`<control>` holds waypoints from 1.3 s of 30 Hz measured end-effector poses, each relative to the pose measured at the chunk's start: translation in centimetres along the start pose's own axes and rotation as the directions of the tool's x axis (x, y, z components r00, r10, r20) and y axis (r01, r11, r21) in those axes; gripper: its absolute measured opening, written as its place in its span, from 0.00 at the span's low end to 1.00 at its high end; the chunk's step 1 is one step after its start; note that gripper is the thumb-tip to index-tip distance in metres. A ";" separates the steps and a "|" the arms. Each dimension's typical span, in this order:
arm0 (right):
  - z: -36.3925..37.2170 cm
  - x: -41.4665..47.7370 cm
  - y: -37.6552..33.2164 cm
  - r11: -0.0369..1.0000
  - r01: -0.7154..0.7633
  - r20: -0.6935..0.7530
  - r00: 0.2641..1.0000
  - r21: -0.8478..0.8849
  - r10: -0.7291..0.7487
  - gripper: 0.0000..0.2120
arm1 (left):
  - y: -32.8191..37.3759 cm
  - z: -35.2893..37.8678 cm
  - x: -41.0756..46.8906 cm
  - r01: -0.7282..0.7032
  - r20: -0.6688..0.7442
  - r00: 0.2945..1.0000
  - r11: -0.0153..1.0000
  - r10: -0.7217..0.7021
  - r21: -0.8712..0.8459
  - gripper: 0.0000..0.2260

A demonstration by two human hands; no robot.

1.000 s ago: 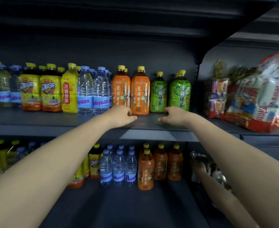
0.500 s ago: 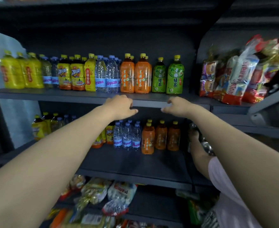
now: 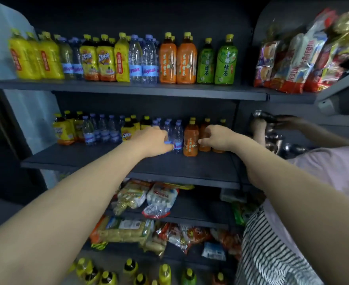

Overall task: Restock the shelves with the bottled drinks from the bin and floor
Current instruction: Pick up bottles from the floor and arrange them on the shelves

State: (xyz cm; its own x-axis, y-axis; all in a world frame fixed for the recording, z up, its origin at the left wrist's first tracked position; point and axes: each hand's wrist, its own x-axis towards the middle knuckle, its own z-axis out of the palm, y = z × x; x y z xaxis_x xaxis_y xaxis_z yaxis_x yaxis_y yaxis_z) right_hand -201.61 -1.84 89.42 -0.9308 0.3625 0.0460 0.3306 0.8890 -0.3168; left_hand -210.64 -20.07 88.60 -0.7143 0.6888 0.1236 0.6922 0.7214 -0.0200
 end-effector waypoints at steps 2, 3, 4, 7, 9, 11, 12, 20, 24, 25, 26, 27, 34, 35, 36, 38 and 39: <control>2.6 -1.1 -0.5 1.000 -0.003 0.041 0.999 -0.004 0.003 0.24 | -0.8 2.1 -1.6 0.003 0.024 1.000 1.000 -0.003 0.001 0.22; 3.8 -1.6 -0.7 1.000 -0.004 0.058 0.998 -0.006 0.005 0.24 | -1.1 3.2 -2.5 0.007 0.034 0.999 1.000 -0.007 -0.007 0.22; 5.0 -2.1 -0.8 1.000 -0.003 0.074 0.997 -0.013 0.004 0.25 | -1.4 4.1 -3.3 0.011 0.048 0.999 1.000 -0.010 -0.019 0.22; 8.5 -3.0 -0.6 0.999 -0.027 0.141 0.989 -0.025 0.031 0.28 | -2.0 7.0 -5.1 0.012 0.117 0.993 0.999 -0.007 -0.039 0.22; 10.6 -3.4 -0.3 0.999 -0.035 0.174 0.984 -0.041 0.042 0.28 | -2.2 8.9 -5.8 0.001 0.146 0.989 0.999 0.005 -0.039 0.21; 12.6 -3.5 0.3 0.998 -0.037 0.202 0.978 -0.049 0.046 0.28 | -2.3 10.8 -6.3 0.000 0.166 0.986 0.999 0.007 -0.039 0.21; 13.6 -3.6 0.6 0.998 -0.041 0.217 0.975 -0.043 0.049 0.28 | -2.3 11.8 -6.4 0.000 0.172 0.985 0.999 0.007 -0.042 0.21; 22.9 -2.6 5.8 0.995 -0.092 0.354 0.930 -0.048 0.103 0.25 | -0.9 21.1 -5.3 -0.002 0.245 0.969 0.994 0.029 -0.109 0.21; 27.5 -1.3 9.2 0.992 -0.114 0.415 0.902 -0.045 0.122 0.24 | 0.4 26.8 -3.9 0.026 0.342 0.939 0.991 0.021 -0.133 0.19; 28.9 -1.1 10.1 0.991 -0.127 0.435 0.891 -0.043 0.133 0.24 | 0.9 28.3 -3.7 0.030 0.366 0.930 0.990 0.023 -0.138 0.19; 30.2 -0.9 11.1 0.989 -0.139 0.457 0.878 -0.041 0.142 0.23 | 1.4 29.8 -3.4 0.033 0.378 0.925 0.989 0.025 -0.145 0.19; 31.4 -0.5 12.1 0.989 -0.145 0.472 0.869 -0.039 0.146 0.22 | 1.8 31.2 -3.1 0.036 0.383 0.924 0.987 0.026 -0.154 0.18; 40.6 0.3 18.6 0.974 -0.226 0.489 0.850 -0.002 0.198 0.23 | 4.1 41.3 -1.3 0.040 0.449 0.893 0.984 0.042 -0.172 0.18; 42.0 0.3 19.6 0.972 -0.233 0.492 0.845 -0.013 0.209 0.23 | 4.3 42.8 -1.3 0.043 0.456 0.889 0.983 0.045 -0.181 0.18; 43.4 0.4 20.5 0.970 -0.240 0.498 0.838 -0.033 0.224 0.24 | 4.6 44.2 -1.1 0.046 0.460 0.887 0.981 0.047 -0.188 0.19; 46.0 0.5 22.3 0.966 -0.244 0.518 0.817 -0.087 0.252 0.25 | 5.0 46.9 -0.8 0.050 0.476 0.878 0.978 0.054 -0.204 0.18; 47.3 0.4 23.1 0.964 -0.238 0.529 0.807 -0.118 0.264 0.25 | 5.2 48.2 -0.7 0.050 0.487 0.871 0.976 0.061 -0.212 0.18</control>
State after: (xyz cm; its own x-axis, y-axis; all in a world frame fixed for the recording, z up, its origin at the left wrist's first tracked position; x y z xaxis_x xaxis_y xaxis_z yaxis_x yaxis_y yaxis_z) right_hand -201.77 5.59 37.29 -0.7462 0.3789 -0.5473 0.5583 0.8040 -0.2046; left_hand -211.50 -13.38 40.55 -0.6305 0.6789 -0.3764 0.6617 0.7235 0.1967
